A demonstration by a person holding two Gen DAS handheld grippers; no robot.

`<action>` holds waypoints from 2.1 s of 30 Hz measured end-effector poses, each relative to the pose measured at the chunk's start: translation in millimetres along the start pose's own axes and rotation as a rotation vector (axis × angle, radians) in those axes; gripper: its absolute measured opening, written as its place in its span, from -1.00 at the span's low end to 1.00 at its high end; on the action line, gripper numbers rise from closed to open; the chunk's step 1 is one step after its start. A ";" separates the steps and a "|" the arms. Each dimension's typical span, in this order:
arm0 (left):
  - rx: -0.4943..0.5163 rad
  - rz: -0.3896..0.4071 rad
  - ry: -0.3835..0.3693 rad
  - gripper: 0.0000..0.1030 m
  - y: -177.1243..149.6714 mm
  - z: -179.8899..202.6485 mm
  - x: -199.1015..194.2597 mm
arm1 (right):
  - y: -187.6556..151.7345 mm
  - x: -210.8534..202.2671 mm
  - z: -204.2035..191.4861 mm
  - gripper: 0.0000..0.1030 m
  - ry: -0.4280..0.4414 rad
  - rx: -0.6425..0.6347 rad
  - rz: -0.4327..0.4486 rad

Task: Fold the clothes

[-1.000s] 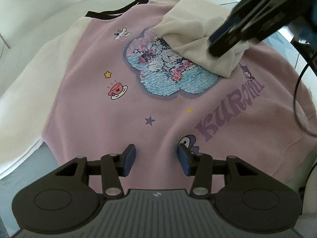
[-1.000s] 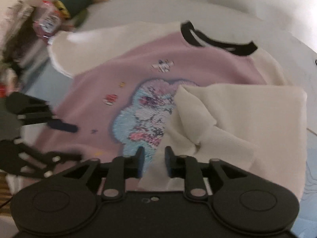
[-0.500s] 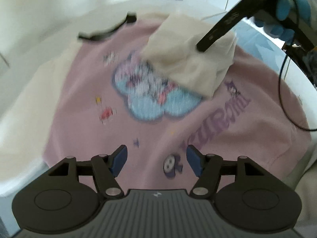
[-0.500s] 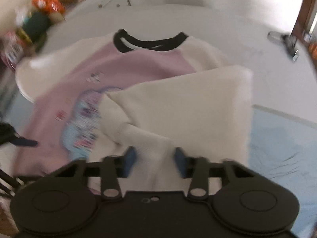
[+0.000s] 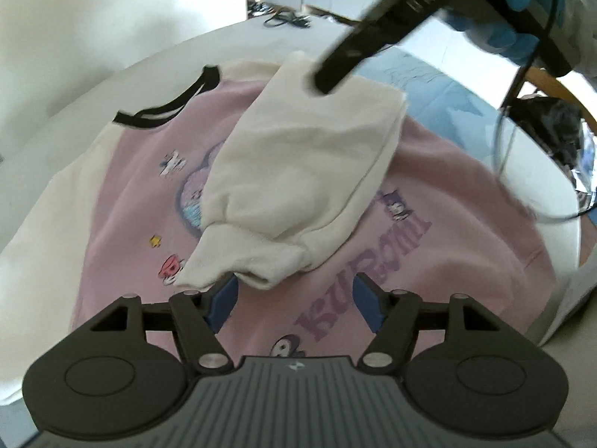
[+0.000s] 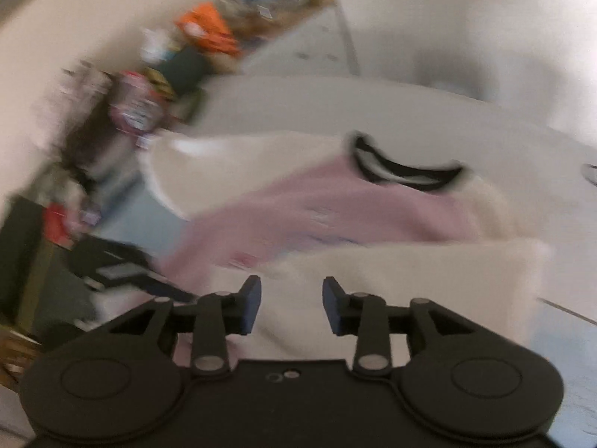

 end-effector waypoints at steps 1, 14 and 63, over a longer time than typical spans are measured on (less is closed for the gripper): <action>-0.012 -0.006 0.014 0.31 -1.5 -4.1 1.6 | -4.2 -0.4 12.2 1.00 -0.044 0.005 -0.017; -0.249 0.027 0.064 -0.76 10.6 -42.6 19.1 | -104.0 -17.9 41.1 1.00 -0.251 -0.020 -0.215; -0.348 -0.051 -0.075 -0.76 11.0 -60.1 43.7 | -139.2 -40.1 51.2 1.00 -0.264 0.162 -0.188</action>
Point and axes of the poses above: each gripper's, at about its wrist camera, not at the fingertips, and x roughly the way its jaws point, z to its right, y to its top, the point moved 7 cm from there along x, roughly the way its jaws point, and after that the axes turned 3 degrees about z, right-handed, at the moved point
